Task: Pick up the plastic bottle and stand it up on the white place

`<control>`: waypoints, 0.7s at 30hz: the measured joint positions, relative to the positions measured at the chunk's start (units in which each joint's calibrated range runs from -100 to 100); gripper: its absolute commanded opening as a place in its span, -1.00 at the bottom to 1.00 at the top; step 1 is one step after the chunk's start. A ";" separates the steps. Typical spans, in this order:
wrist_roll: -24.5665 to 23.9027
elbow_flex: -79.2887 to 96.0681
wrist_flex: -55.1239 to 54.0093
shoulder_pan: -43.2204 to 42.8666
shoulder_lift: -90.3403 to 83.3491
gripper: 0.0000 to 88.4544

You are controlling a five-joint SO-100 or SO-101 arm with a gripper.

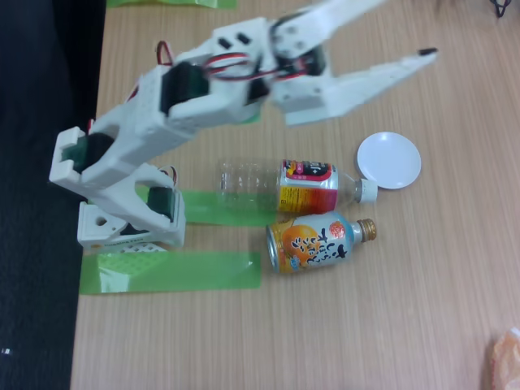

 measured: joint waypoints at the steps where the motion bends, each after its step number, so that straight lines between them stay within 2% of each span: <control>1: 0.79 0.00 1.27 -1.34 0.67 -0.54; 5: 4.26 0.00 5.35 -6.87 2.61 -0.54; 8: 4.73 0.00 10.45 -9.49 2.78 -0.54; 17: 4.99 0.00 34.49 -9.94 2.78 -0.53; 21: 5.26 2.62 40.44 -9.94 3.03 -0.53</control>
